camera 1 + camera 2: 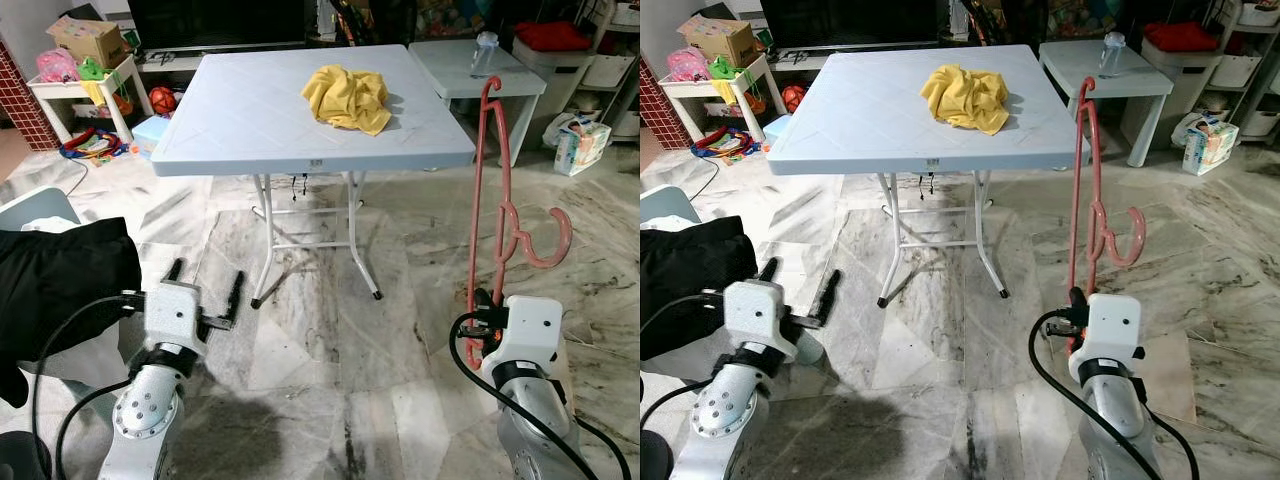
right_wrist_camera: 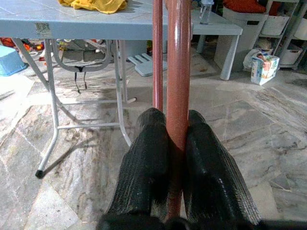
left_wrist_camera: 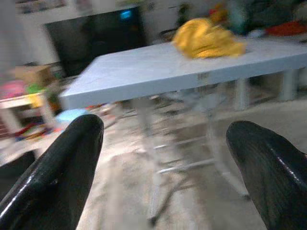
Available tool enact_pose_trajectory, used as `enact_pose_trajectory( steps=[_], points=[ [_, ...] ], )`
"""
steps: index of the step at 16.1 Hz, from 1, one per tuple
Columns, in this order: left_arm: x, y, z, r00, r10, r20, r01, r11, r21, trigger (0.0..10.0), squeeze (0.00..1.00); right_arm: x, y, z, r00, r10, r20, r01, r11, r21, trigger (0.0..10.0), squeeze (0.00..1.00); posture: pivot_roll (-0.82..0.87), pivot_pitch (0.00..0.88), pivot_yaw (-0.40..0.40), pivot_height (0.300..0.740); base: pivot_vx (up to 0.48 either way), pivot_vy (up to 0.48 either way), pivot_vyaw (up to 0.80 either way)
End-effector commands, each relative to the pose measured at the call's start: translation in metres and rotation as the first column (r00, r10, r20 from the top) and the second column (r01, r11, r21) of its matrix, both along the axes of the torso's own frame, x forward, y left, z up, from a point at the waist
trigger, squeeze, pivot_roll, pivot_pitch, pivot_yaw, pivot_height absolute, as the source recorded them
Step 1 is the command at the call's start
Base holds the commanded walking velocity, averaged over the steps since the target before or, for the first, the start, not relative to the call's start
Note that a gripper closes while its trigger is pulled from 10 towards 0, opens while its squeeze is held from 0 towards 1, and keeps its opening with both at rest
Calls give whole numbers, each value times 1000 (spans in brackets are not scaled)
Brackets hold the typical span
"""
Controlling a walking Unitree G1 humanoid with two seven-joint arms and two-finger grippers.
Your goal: Hang hanger
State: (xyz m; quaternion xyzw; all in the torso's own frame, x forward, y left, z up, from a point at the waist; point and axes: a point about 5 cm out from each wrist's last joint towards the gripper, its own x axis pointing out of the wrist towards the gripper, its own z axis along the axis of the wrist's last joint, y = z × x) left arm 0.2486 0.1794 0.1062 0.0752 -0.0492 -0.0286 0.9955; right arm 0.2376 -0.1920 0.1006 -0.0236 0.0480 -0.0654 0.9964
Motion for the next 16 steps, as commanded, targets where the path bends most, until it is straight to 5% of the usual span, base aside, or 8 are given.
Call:
enact_pose_trajectory(
  steps=[1,3,13,16],
  points=[
    [2,7,4,999,53,4,-53,998,19,10000,0,2,1,1,1000,4,10,-4,1000,-1,10000,0,-42,17,29,740,0,0,0],
    [2,1,3,1000,1,-19,-2,997,-74,10000,0,3,1,1,1000,6,11,-5,1000,-2,10000,0,-42,16,27,740,0,0,0],
    [8,-11,3,997,-37,-63,28,990,-140,10000,0,6,0,2,1000,10,9,-10,1000,-2,10000,0,-53,21,22,740,0,0,0],
    [8,-12,2,996,-40,-79,27,988,-153,10000,0,7,0,1,1000,10,3,-10,1000,-1,10000,0,-52,21,21,740,0,0,-706]
  ],
)
